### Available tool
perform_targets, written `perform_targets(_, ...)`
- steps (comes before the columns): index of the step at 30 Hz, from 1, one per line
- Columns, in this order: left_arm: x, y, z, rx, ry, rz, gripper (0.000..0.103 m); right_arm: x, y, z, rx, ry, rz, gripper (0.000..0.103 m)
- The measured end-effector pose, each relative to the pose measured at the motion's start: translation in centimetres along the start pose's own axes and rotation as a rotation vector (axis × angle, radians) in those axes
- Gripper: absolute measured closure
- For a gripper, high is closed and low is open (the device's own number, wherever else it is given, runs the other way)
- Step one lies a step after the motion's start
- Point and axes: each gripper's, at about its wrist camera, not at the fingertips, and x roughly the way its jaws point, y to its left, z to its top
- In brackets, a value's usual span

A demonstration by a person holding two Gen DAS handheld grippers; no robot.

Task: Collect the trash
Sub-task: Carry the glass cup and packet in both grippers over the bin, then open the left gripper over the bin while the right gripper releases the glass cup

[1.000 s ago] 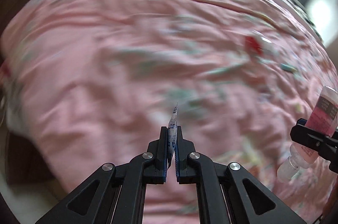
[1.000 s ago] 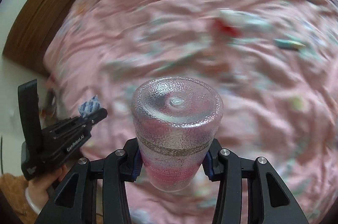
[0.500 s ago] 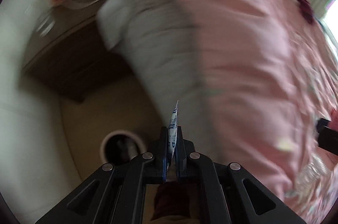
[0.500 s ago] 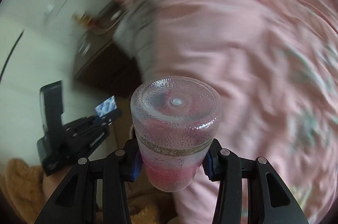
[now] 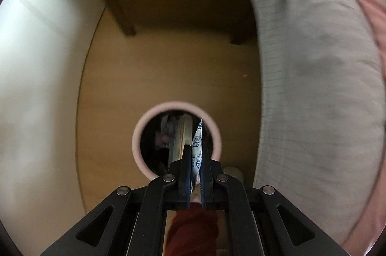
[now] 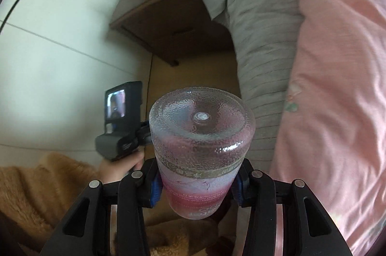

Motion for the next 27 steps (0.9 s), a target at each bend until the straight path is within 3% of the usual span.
perform_targets(6,4.7,1.1,-0.1,-0.013,0.070,0.063,0.096,2.2,-0.9,0.8,-0.015,0.068,0.006,0.058)
perform_targets(8,5.6,1.7,-0.1,-0.027,0.089,0.088,0.078,2.9,-0.9,1.2,-0.016,0.084,0.016,0.058)
perform_targets(10,5.8,2.5,-0.2,-0.044,0.093,0.100,0.019,3.3,-0.7,1.3,-0.031,0.095,0.017,0.058)
perform_targets(11,5.4,3.0,-0.3,-0.046,0.075,0.094,0.014,3.7,-0.5,1.5,-0.038,0.101,0.022,0.058)
perform_targets(15,4.3,3.7,-0.5,0.004,0.053,0.145,0.012,5.4,0.4,2.1,-0.063,0.116,0.036,0.058)
perform_targets(19,2.5,4.6,-1.4,0.077,0.018,0.283,0.012,8.5,2.2,2.8,-0.098,0.147,0.080,0.058)
perform_targets(23,-1.7,6.6,-2.2,0.075,-0.081,0.413,0.011,13.3,3.9,3.6,-0.135,0.192,0.091,0.058)
perform_targets(27,-5.3,8.0,-2.1,0.069,-0.166,0.461,0.004,18.6,5.0,4.2,-0.157,0.239,0.071,0.058)
